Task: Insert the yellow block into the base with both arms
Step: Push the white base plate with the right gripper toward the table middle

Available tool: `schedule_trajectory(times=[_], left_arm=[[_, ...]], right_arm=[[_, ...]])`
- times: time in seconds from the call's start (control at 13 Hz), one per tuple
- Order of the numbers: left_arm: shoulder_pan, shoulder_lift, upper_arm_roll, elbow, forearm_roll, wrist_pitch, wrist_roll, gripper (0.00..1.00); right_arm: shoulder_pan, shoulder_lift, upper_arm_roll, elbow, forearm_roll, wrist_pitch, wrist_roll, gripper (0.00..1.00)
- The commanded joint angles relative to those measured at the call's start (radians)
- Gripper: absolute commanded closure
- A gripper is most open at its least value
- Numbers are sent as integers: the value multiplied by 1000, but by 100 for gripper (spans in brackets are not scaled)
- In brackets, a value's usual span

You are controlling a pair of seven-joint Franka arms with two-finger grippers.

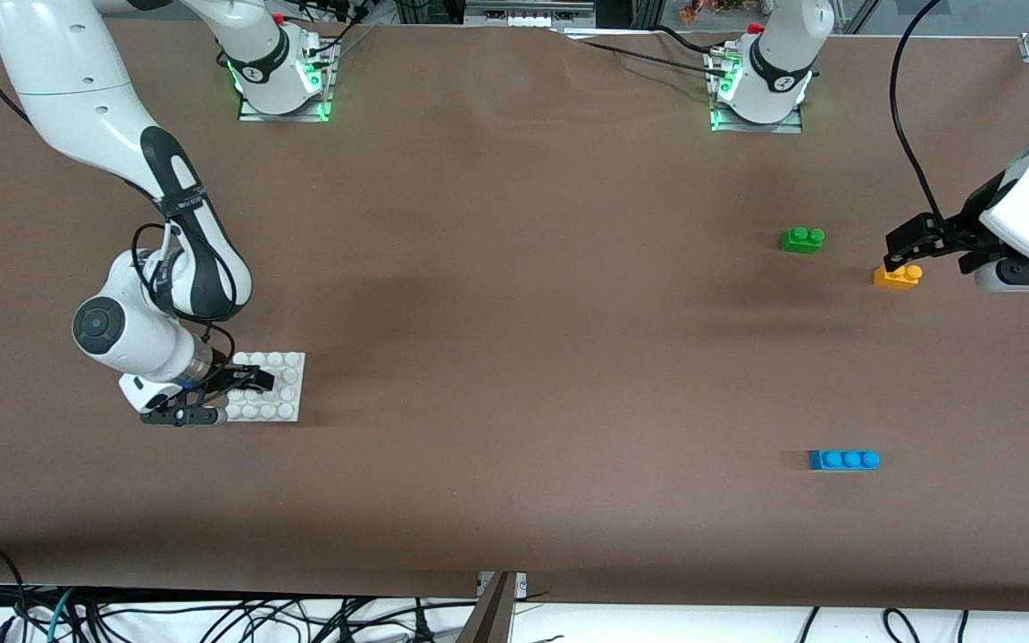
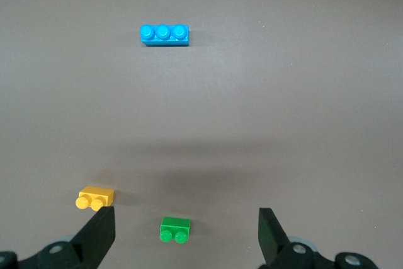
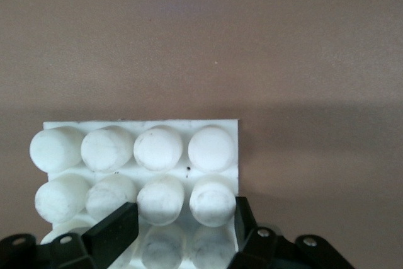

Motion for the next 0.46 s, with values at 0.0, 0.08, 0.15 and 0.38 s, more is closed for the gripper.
schedule_trajectory(times=[0.0, 0.08, 0.15, 0.38], left_arm=[[-10, 16, 4, 38, -4, -25, -11, 0], [-10, 16, 4, 38, -4, -25, -11, 0], [-10, 16, 4, 38, -4, -25, -11, 0], [-11, 18, 4, 38, -4, -25, -17, 0]], right_arm=[[-9, 8, 10, -10, 24, 27, -2, 35], [-7, 10, 16, -10, 33, 27, -2, 35], [-4, 10, 27, -8, 36, 29, -2, 35], [4, 37, 36, -8, 38, 91, 0, 35]])
